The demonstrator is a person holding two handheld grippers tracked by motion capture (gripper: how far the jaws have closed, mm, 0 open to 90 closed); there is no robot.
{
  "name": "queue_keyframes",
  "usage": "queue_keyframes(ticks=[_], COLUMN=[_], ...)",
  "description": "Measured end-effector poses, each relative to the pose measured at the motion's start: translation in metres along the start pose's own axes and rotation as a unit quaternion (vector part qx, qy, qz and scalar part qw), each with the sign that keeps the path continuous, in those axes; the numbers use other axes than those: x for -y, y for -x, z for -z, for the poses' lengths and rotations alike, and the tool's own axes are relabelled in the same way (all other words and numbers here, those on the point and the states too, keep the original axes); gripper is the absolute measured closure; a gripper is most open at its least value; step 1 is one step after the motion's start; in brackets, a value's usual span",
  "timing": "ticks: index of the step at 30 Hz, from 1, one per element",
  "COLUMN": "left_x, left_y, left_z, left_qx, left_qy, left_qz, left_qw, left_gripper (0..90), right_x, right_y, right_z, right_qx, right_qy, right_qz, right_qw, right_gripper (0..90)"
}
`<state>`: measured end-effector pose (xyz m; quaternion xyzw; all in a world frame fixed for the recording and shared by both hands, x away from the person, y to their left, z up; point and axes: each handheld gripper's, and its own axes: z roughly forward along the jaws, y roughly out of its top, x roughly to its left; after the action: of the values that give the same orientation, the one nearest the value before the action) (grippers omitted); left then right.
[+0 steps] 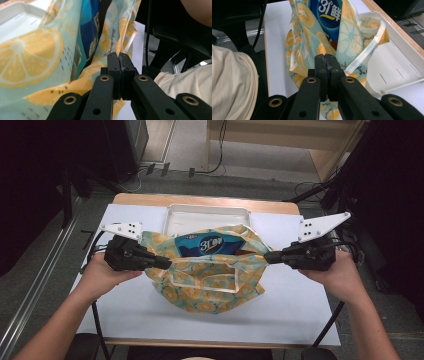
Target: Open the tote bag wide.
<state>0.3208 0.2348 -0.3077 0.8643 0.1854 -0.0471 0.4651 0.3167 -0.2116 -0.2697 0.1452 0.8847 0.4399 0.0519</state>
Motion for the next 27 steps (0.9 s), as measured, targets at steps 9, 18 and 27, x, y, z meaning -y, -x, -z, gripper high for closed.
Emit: queue_keyframes(ticks=[9, 18, 27], left_x=[0.019, 0.026, 0.037], left_y=[-0.008, -0.003, -0.003], left_z=[-0.013, -0.021, -0.029], left_qx=[0.009, 0.025, 0.030], left_qy=[0.006, 0.006, 0.010], left_qz=[0.024, 0.027, 0.039], left_qw=[0.9997, 0.9993, 0.9987], left_gripper=[89.7, 89.7, 89.6], right_x=[0.028, 0.044, 0.058], right_y=[0.002, -0.004, -0.015], right_z=[-0.018, -0.018, -0.021], right_qx=[0.002, 0.002, -0.002], right_qy=[0.014, 0.024, 0.021], right_qz=[-0.026, -0.045, -0.053], right_qw=[0.9996, 0.9987, 0.9984], right_gripper=[90.0, 90.0, 90.0])
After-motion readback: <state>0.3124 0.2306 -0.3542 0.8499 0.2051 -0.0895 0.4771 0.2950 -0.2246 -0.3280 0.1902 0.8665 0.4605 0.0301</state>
